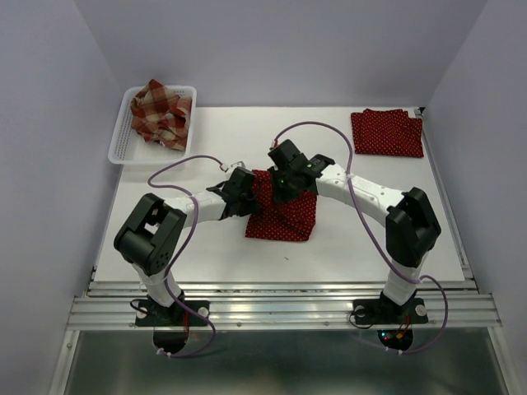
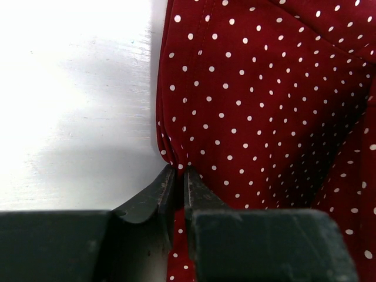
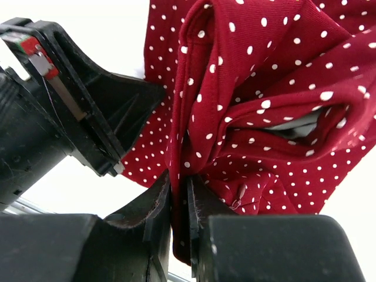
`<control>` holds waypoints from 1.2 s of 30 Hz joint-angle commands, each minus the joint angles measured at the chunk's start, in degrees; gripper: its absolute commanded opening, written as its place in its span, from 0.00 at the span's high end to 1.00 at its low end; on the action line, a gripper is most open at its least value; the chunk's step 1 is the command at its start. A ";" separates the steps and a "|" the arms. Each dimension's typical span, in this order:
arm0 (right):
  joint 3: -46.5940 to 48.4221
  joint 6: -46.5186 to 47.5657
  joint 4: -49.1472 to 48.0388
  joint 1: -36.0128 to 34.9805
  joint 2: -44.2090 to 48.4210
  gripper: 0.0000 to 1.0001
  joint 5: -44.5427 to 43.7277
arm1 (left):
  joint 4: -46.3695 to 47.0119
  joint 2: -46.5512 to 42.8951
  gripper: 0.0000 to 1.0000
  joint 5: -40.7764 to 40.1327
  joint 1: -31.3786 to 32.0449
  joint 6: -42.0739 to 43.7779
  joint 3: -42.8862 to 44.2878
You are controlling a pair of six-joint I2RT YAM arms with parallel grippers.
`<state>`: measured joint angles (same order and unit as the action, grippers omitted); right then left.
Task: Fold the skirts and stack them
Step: Fold the skirt
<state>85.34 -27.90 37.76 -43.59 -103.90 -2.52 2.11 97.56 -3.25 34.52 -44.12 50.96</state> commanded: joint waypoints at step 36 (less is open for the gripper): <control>1.49 -4.00 -9.46 -0.44 -6.68 0.53 8.68 | -4.65 -7.38 0.79 -4.39 0.46 -2.11 0.19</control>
<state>84.42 -31.99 28.69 -43.59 -112.01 7.40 -0.40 94.74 -4.73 34.57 -45.91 50.35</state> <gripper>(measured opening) 0.422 0.205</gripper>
